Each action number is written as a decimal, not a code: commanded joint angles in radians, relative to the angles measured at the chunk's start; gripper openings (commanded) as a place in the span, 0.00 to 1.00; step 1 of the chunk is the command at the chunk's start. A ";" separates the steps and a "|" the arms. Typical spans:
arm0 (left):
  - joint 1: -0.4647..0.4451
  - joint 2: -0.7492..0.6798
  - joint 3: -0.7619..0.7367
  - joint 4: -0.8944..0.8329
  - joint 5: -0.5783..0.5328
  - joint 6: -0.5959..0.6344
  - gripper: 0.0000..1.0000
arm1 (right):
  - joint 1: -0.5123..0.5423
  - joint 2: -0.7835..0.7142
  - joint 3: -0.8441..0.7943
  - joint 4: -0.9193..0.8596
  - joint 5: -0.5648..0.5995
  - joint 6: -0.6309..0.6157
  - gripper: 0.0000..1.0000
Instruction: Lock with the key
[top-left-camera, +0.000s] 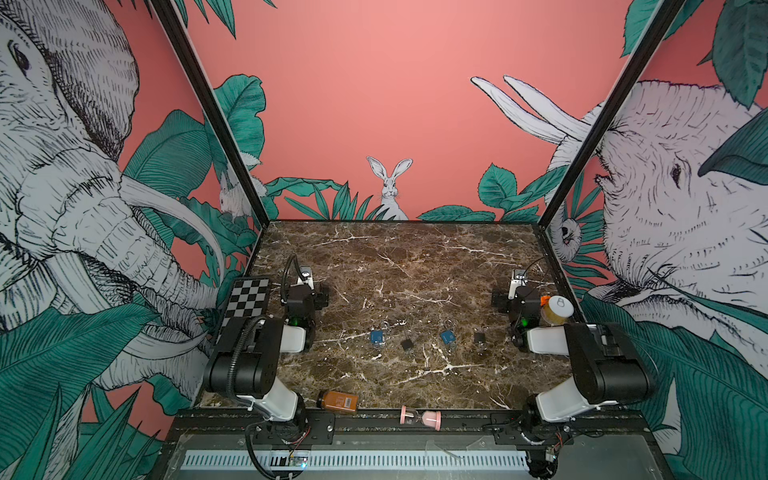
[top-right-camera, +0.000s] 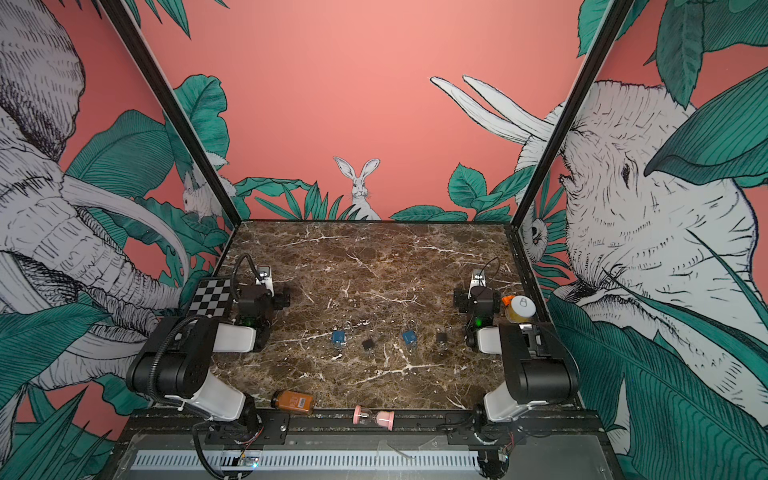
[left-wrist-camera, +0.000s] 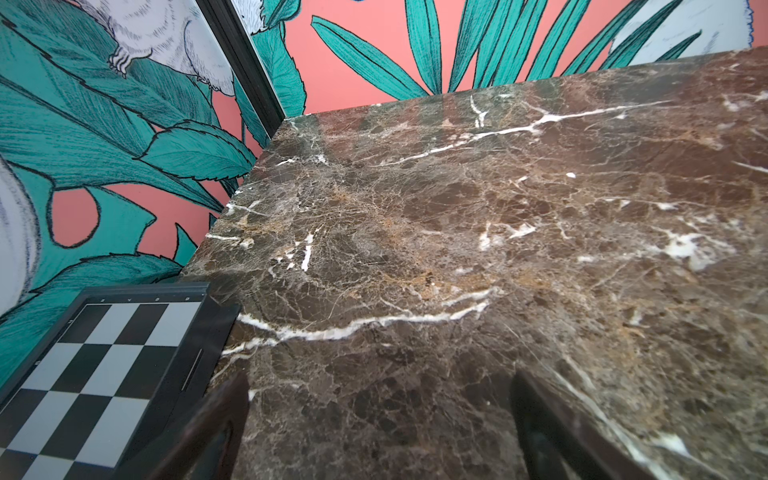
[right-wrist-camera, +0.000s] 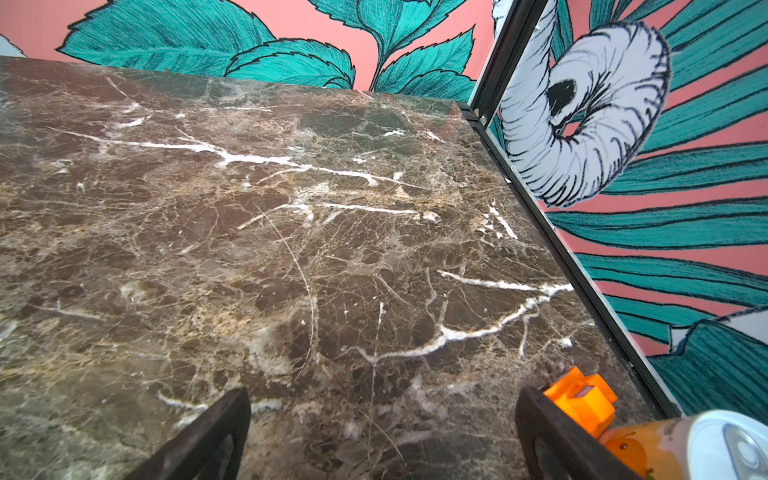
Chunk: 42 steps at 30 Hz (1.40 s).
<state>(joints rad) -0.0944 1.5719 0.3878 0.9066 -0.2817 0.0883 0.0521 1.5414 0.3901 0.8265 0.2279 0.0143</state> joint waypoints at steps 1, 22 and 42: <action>0.005 -0.021 0.001 0.004 -0.009 -0.012 0.98 | 0.002 -0.013 0.004 0.034 0.008 -0.001 0.98; -0.182 -0.501 0.426 -1.080 0.049 -0.500 0.98 | 0.201 -0.452 0.445 -1.228 0.027 0.428 0.95; -0.641 -0.398 0.477 -1.318 0.351 -0.582 0.94 | 0.359 -0.404 0.282 -1.463 -0.184 0.601 0.54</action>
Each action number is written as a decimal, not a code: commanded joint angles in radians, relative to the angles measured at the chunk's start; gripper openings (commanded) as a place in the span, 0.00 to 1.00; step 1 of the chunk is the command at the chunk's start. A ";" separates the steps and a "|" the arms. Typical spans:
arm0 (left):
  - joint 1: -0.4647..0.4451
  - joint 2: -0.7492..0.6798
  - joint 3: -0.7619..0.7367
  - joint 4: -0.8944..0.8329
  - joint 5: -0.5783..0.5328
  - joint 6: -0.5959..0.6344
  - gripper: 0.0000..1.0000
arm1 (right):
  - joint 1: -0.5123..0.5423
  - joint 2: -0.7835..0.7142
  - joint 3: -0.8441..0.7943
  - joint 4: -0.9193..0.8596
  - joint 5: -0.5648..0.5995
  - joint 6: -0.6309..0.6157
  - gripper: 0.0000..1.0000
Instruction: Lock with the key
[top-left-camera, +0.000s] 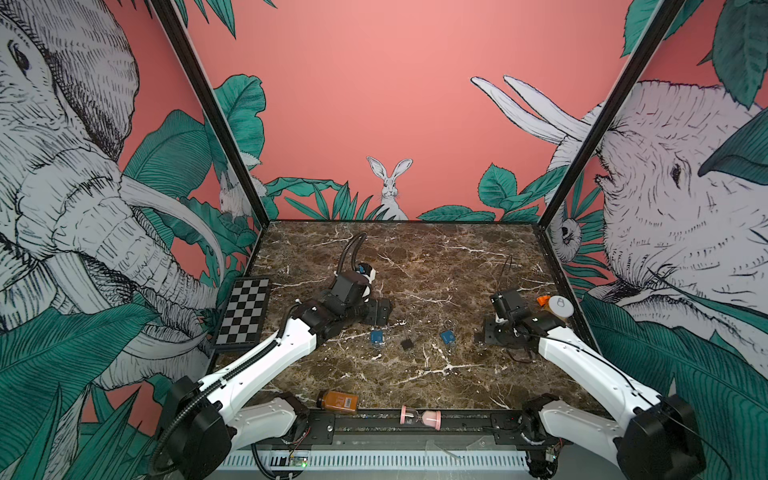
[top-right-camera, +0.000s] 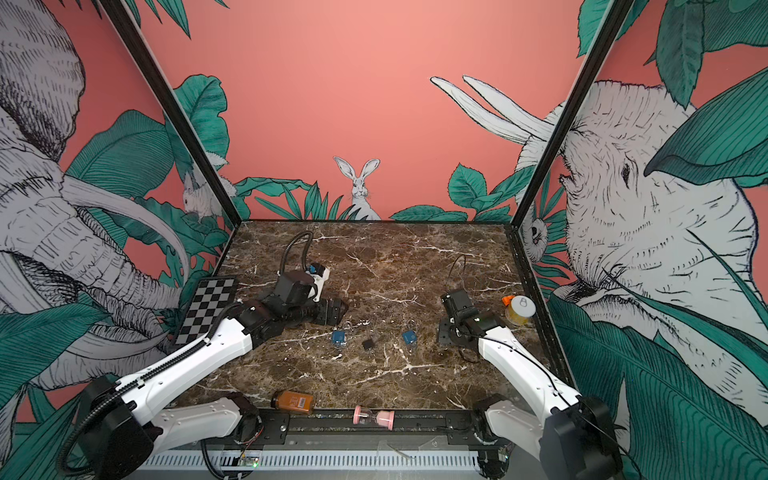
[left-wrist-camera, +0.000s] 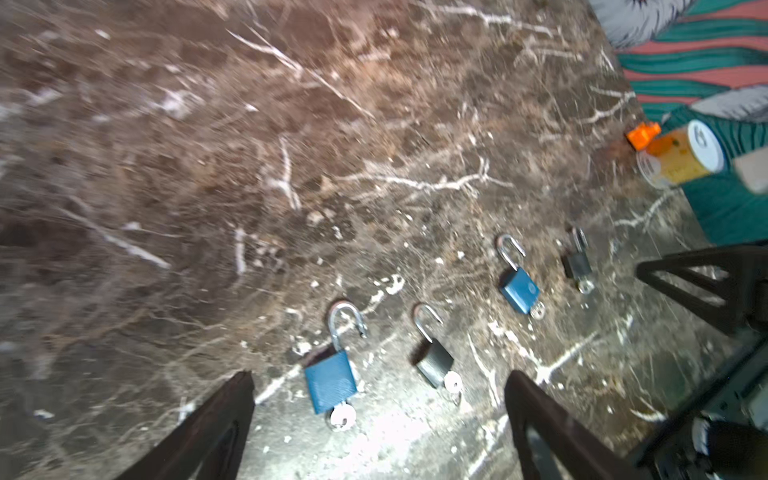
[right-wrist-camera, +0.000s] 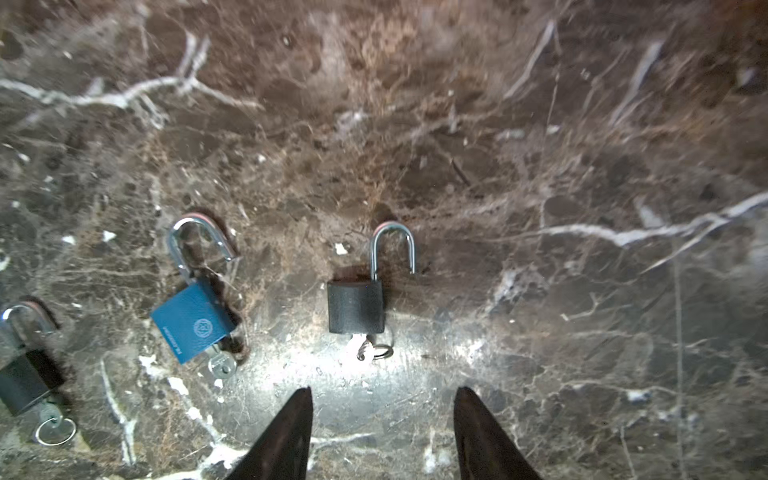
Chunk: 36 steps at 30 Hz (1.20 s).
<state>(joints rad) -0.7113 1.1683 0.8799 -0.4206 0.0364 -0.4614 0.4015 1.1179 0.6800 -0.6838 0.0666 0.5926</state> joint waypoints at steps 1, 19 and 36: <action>-0.032 0.014 -0.015 0.016 0.035 -0.034 0.94 | 0.010 0.027 -0.014 0.058 -0.024 0.019 0.53; -0.067 0.106 0.034 0.042 0.030 -0.053 0.87 | 0.060 0.208 0.040 0.096 0.088 0.017 0.47; -0.077 0.095 0.017 0.044 0.036 -0.054 0.87 | 0.070 0.317 0.052 0.171 0.071 0.027 0.45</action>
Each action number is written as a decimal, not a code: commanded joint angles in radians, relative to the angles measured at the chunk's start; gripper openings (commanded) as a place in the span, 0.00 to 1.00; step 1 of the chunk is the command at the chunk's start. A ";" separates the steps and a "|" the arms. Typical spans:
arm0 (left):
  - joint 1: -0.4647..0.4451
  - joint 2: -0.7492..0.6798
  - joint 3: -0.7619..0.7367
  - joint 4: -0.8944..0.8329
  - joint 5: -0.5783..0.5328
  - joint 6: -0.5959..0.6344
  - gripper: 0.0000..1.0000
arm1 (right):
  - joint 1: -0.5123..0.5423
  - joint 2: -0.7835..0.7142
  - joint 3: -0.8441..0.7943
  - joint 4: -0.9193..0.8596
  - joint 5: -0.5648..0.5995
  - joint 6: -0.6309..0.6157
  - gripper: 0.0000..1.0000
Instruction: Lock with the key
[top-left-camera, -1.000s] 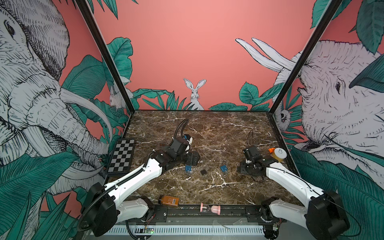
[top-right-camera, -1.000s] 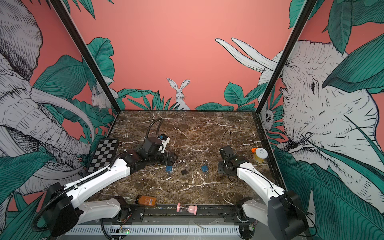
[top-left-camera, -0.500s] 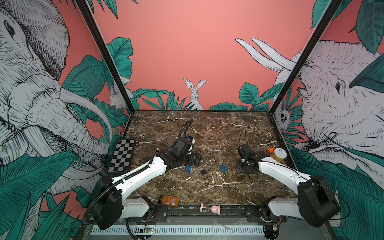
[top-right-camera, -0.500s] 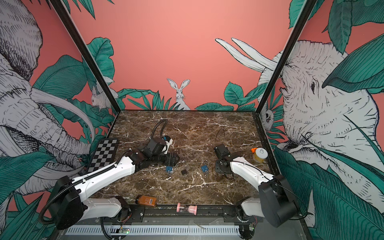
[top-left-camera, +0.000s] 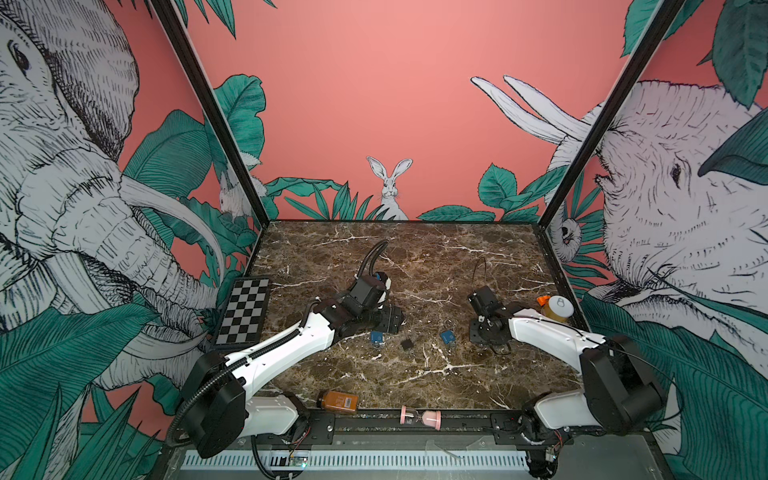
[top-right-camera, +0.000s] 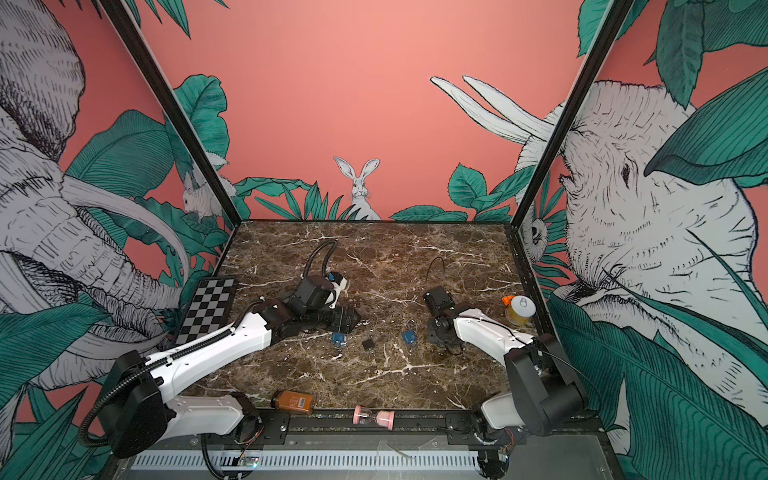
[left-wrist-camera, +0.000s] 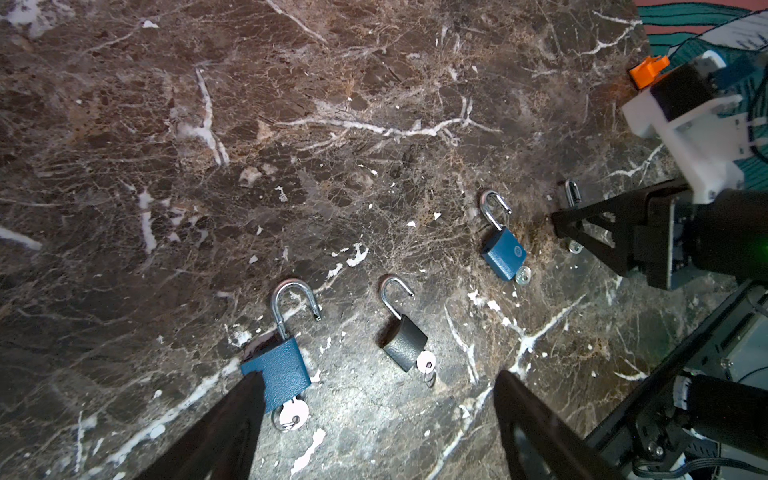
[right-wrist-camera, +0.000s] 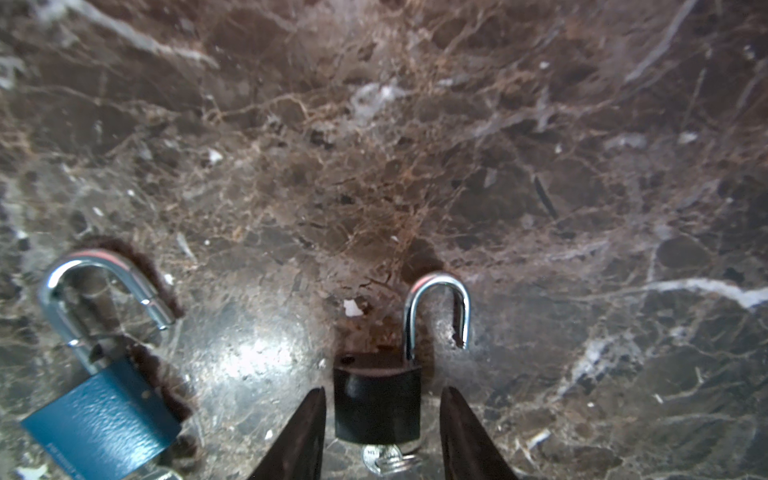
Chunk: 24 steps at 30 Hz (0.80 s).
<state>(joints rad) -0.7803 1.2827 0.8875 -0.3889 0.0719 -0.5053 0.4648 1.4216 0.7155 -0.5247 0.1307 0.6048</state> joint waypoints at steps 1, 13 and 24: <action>-0.008 -0.021 0.008 0.014 0.001 -0.012 0.87 | 0.008 0.019 0.019 0.011 0.008 0.014 0.45; -0.023 0.008 0.019 0.015 -0.051 -0.019 0.84 | 0.013 0.046 0.001 0.011 0.021 0.028 0.32; -0.023 -0.059 -0.069 0.177 -0.089 0.005 0.70 | 0.037 -0.026 0.054 0.029 -0.037 -0.139 0.20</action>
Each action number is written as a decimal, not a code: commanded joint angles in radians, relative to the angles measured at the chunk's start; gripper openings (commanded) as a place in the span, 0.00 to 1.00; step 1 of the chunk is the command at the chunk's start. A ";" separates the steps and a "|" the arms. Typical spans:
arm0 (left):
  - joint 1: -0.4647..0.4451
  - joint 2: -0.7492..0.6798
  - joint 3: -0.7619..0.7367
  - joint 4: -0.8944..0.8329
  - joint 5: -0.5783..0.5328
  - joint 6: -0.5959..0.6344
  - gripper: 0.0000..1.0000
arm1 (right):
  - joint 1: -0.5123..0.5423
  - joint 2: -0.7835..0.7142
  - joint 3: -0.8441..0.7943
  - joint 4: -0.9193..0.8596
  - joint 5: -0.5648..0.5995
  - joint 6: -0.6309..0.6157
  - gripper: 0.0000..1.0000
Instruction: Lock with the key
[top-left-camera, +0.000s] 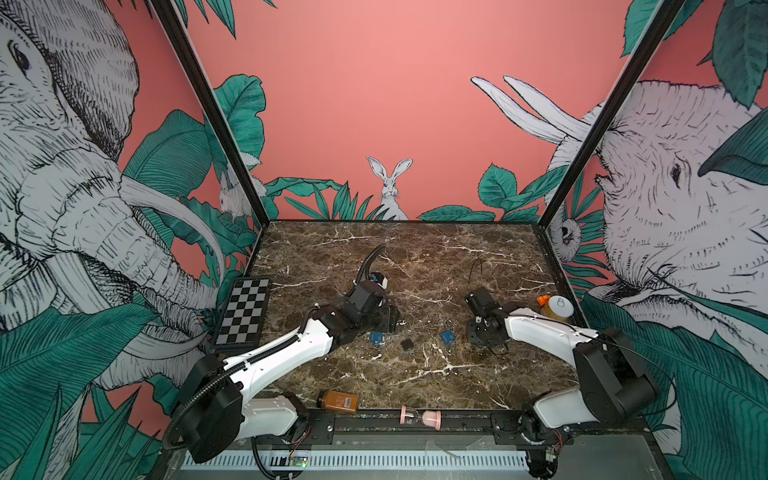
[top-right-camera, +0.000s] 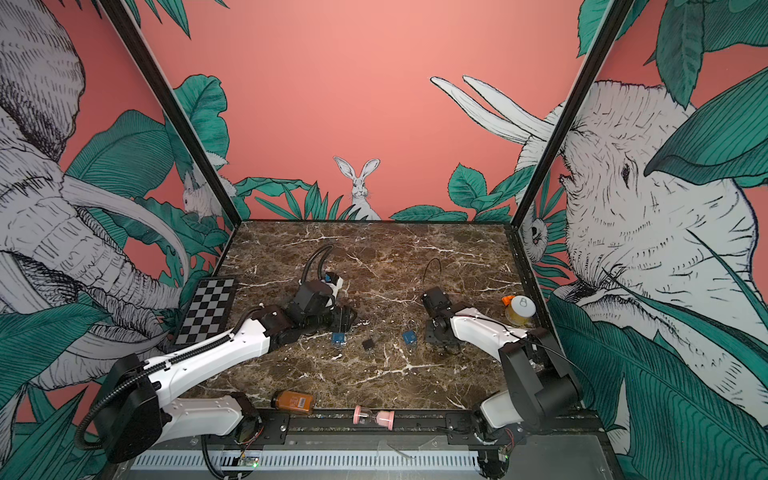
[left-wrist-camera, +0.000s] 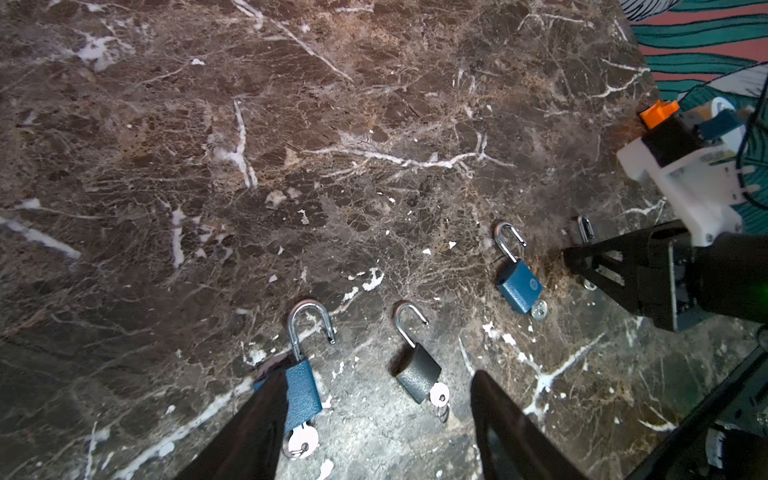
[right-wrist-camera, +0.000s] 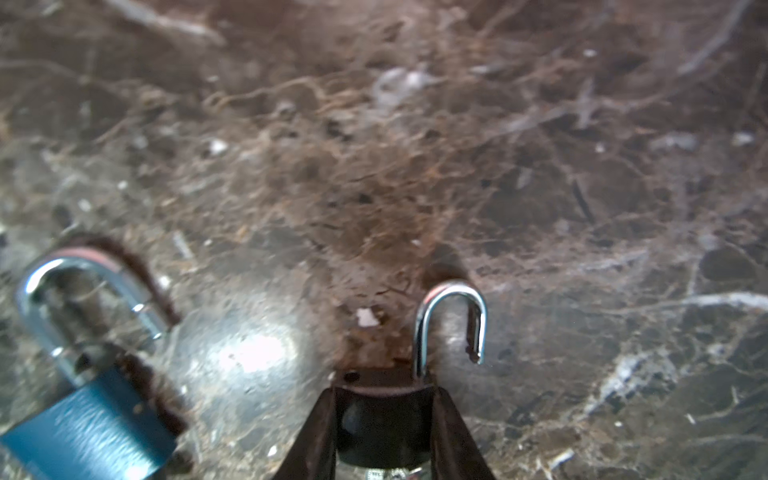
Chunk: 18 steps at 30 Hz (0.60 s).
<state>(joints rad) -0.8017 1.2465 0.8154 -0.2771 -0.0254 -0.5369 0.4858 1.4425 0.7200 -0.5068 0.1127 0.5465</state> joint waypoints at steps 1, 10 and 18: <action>-0.003 -0.014 0.013 0.061 0.016 0.053 0.70 | 0.019 -0.064 0.062 0.014 -0.023 -0.104 0.20; -0.001 0.077 0.110 0.075 0.188 0.089 0.65 | 0.104 -0.191 0.186 0.056 -0.243 -0.369 0.20; -0.001 0.097 0.186 0.069 0.274 0.045 0.66 | 0.209 -0.251 0.194 0.121 -0.253 -0.411 0.20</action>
<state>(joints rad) -0.8017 1.3518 0.9718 -0.2199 0.1921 -0.4694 0.6640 1.2125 0.9020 -0.4339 -0.1211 0.1738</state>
